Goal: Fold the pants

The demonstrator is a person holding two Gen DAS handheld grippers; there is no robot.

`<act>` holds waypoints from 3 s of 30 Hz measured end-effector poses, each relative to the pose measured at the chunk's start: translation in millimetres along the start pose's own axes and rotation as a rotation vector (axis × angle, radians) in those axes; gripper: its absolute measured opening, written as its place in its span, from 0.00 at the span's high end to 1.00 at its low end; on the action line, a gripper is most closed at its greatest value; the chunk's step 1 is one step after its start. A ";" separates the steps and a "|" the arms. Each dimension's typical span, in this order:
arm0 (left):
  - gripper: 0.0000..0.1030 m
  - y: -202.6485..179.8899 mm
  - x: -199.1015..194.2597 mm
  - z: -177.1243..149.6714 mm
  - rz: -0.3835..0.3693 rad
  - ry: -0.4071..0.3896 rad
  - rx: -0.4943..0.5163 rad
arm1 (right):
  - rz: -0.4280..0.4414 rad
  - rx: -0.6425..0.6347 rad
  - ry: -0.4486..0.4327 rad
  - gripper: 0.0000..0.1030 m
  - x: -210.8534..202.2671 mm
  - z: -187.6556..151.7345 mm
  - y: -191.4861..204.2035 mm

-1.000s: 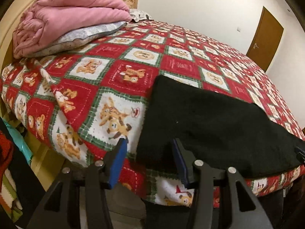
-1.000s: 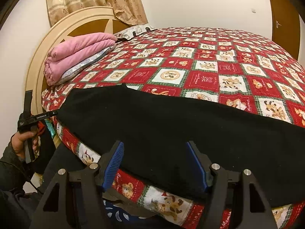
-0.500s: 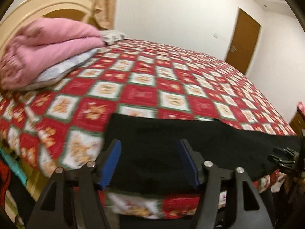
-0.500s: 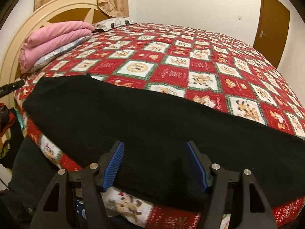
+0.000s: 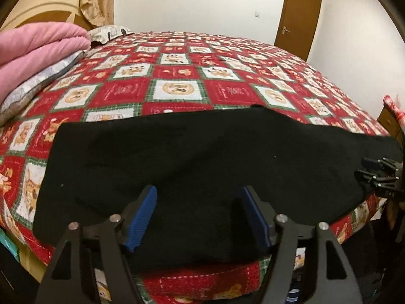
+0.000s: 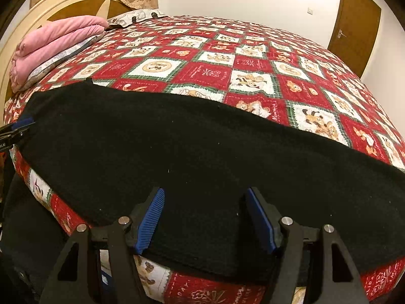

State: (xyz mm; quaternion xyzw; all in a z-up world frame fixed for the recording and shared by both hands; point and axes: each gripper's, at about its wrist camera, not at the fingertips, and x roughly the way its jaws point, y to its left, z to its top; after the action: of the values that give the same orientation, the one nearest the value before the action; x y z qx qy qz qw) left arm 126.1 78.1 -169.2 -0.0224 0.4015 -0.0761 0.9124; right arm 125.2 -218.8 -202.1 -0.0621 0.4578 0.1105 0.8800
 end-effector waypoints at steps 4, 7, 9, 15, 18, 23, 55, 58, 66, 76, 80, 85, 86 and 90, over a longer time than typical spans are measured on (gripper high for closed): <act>0.29 -7.9 -5.4 6.6 -0.041 0.012 0.005 | 0.009 0.009 0.014 0.34 -11.6 6.2 -8.4; 0.29 -28.7 -8.5 18.0 -0.084 0.010 0.048 | -0.009 0.052 -0.027 0.34 -32.0 11.0 -36.7; 0.29 -48.4 -5.2 27.3 -0.116 0.007 0.088 | -0.016 0.111 -0.036 0.34 -39.4 12.1 -65.1; 0.29 -118.4 23.8 37.2 -0.189 0.042 0.241 | -0.095 0.288 -0.026 0.34 -44.7 6.4 -150.0; 0.29 -145.3 42.3 31.6 -0.179 0.096 0.307 | -0.112 0.342 -0.037 0.34 -45.0 2.2 -183.5; 0.29 -173.5 39.4 29.2 -0.212 0.084 0.386 | -0.176 0.384 -0.177 0.34 -105.5 10.0 -236.7; 0.22 -187.0 54.4 33.9 -0.201 0.020 0.308 | -0.219 0.526 -0.062 0.88 -74.2 -25.8 -347.9; 0.21 -188.3 52.8 32.6 -0.198 0.017 0.305 | -0.246 0.566 -0.075 0.52 -84.6 -28.1 -352.5; 0.21 -194.1 40.8 27.6 -0.234 0.013 0.272 | -0.144 0.666 -0.096 0.46 -128.5 -48.2 -352.3; 0.13 -204.9 43.5 13.3 -0.193 0.014 0.343 | -0.126 0.697 -0.091 0.47 -126.5 -76.5 -337.2; 0.11 -200.8 34.7 16.8 -0.217 -0.012 0.305 | -0.190 0.662 -0.089 0.47 -130.9 -79.4 -329.8; 0.10 -215.6 42.6 18.7 -0.202 0.008 0.371 | -0.282 0.618 -0.079 0.48 -130.3 -81.1 -318.8; 0.10 -219.6 44.3 19.9 -0.200 0.003 0.395 | -0.289 0.619 -0.079 0.48 -132.4 -80.7 -316.0; 0.07 -219.3 57.9 21.9 -0.186 0.012 0.371 | -0.289 0.617 -0.075 0.48 -132.7 -82.5 -313.8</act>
State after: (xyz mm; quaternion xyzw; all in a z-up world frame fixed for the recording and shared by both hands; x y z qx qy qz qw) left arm 154.2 -148.0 -174.2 0.1096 0.3823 -0.2327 0.8875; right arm 64.8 -558.2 -138.1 0.1470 0.4235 -0.1568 0.8800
